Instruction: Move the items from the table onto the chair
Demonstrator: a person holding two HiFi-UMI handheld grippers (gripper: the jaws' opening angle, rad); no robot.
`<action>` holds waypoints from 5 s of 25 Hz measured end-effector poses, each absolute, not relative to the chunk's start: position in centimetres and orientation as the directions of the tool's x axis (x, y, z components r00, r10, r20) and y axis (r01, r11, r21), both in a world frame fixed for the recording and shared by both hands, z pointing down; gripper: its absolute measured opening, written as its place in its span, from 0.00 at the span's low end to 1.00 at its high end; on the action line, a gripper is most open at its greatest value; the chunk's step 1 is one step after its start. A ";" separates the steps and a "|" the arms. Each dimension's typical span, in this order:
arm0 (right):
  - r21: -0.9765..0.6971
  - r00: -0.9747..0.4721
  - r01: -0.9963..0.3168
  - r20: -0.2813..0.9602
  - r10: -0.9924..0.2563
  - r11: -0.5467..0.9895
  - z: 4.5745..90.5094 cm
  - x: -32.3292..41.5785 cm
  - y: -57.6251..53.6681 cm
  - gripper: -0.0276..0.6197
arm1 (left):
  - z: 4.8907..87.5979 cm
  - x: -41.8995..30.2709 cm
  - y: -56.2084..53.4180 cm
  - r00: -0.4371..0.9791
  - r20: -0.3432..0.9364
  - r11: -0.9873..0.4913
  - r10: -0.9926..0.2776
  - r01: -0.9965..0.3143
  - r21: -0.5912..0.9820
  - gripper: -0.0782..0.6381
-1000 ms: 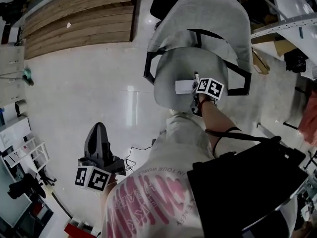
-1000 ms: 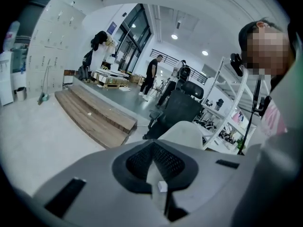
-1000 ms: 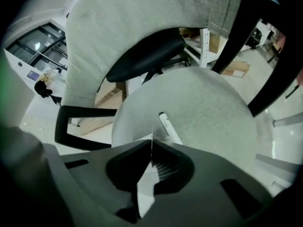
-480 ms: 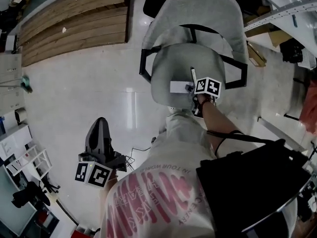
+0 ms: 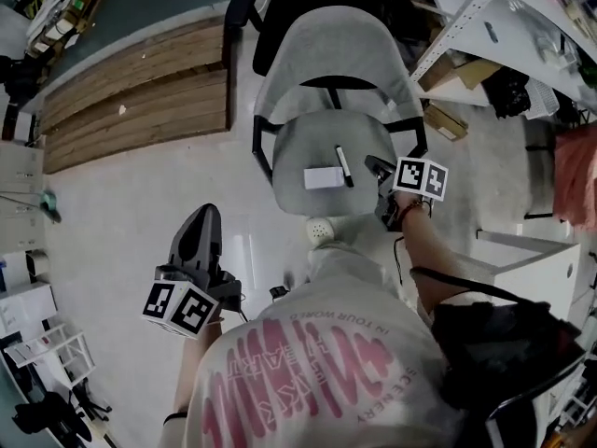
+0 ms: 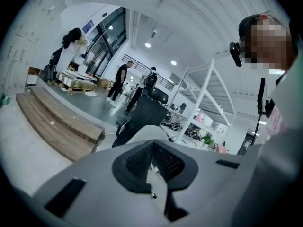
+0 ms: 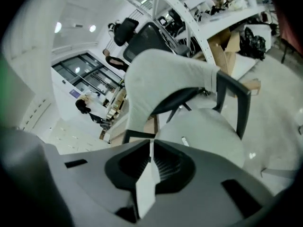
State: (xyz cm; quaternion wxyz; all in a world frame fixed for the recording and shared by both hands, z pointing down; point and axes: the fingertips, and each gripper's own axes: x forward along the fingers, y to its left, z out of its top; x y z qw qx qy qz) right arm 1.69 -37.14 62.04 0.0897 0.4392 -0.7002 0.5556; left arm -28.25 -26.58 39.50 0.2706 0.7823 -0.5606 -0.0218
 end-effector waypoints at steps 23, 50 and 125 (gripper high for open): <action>-0.505 -0.504 -0.681 -0.202 -0.840 0.530 25.9 7.0 -8.2 0.07 | 30.3 -22.4 -9.0 0.654 0.045 -0.623 -0.755 -0.736 0.264 0.12; -0.511 0.067 -0.859 -0.171 -0.983 0.031 29.3 33.1 13.3 0.07 | 30.4 3.5 -3.7 0.937 0.040 -0.916 -0.346 -0.347 0.199 0.12; -0.814 0.431 -0.451 0.159 -0.888 -0.365 46.9 62.5 44.3 0.31 | 38.4 41.2 12.3 0.960 0.162 -0.956 0.226 0.187 0.227 0.12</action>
